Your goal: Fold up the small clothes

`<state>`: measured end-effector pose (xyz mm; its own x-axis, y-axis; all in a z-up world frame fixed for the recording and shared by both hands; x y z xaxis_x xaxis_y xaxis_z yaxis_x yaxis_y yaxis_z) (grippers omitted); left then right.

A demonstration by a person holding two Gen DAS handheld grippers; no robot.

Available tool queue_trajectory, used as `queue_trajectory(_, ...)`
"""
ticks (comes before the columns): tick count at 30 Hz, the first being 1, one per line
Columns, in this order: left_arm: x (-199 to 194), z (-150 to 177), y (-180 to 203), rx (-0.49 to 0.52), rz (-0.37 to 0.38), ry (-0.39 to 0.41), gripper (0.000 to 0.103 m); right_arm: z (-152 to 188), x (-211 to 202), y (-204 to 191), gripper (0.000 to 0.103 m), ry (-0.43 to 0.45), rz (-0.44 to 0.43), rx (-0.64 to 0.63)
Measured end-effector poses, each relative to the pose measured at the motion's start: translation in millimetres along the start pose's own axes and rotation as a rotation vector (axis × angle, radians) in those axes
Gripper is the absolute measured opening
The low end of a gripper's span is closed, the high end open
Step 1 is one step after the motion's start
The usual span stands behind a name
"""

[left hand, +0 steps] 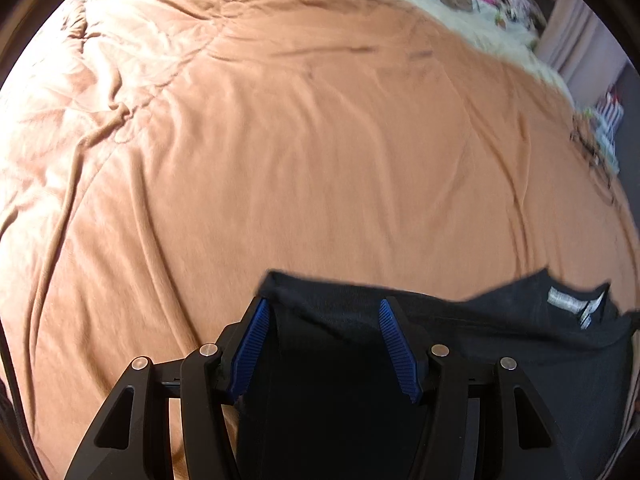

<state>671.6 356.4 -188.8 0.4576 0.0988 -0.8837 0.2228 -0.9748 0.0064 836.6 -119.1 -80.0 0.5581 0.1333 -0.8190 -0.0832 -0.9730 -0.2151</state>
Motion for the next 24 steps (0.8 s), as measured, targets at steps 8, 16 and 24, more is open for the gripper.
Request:
queue_trajectory(8, -34.8, -2.1, -21.2, -0.002, 0.044, 0.053, 0.059, 8.6, -20.7, 27.5, 0.072, -0.035, -0.098, 0.017)
queue_trajectory(16, -28.0, 32.2, -23.4, 0.075, 0.086, -0.012, 0.059, 29.0, -23.2, 33.8, 0.072, -0.103, -0.124, -0.087)
queue_trajectory(24, -1.8, 33.0, -21.7, 0.061, 0.097, -0.049, 0.038, 16.1, 8.2, 22.5, 0.06, -0.14, -0.116, -0.13)
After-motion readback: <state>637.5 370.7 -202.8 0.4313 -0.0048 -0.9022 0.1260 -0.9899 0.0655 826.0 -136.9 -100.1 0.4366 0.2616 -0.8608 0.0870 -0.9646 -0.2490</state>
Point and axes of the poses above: each gripper's, at about its wrist camera, not at the fingertips, and x roughly the way its jaws point, y to its right, z to its underside, the point moved 3 cm from there along x, roughly the way its jaws point, and after that the axes turned 15 degrees about x, right-handed, at the moved point
